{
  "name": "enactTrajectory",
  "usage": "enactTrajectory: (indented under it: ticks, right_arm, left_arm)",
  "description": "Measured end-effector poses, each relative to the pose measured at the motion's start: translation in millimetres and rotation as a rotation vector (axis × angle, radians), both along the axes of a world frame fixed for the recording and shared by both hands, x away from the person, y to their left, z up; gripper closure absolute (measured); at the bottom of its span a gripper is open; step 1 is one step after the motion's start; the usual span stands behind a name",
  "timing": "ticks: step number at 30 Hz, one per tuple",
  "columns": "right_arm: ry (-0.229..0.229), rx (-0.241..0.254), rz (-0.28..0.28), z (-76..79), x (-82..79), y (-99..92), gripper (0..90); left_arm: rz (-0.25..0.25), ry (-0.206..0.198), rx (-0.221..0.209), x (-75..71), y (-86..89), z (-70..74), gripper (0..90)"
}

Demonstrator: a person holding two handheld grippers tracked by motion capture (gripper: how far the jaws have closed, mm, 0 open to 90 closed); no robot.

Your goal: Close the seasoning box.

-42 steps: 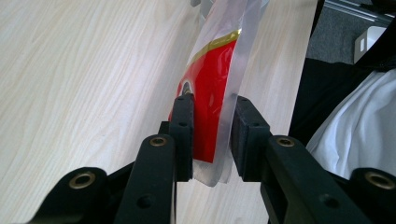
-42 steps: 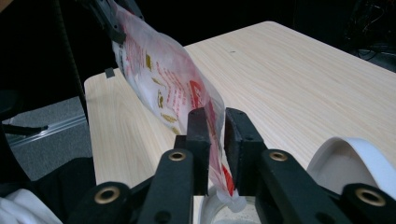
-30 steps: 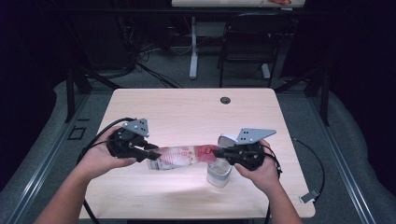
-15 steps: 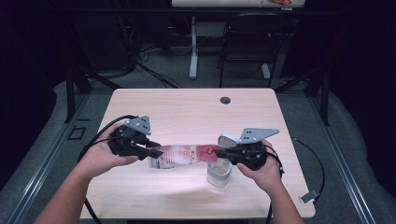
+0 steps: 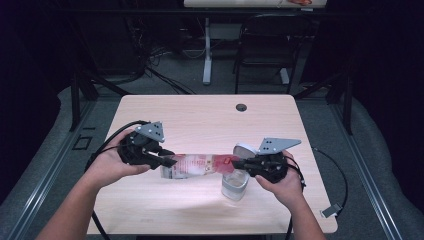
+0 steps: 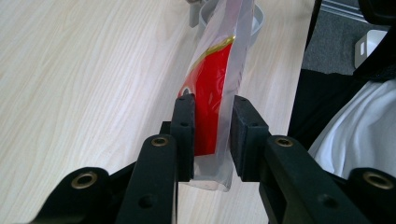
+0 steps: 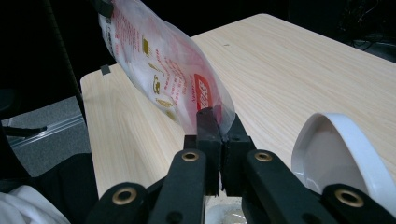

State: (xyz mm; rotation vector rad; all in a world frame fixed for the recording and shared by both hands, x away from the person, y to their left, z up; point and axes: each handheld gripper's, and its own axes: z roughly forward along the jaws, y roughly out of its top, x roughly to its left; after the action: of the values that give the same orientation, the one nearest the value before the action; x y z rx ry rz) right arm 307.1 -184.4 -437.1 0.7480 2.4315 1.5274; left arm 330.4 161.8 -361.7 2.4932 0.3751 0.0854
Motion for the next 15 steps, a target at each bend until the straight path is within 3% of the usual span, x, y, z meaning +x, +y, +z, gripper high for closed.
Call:
enactTrajectory:
  ticks: [15]
  right_arm:
    - [0.014, 0.010, -0.017, -2.4, 3.1, -5.0, 89.1]
  left_arm:
    - [0.005, -0.003, -0.001, 1.6, -7.0, 6.7, 73.6]
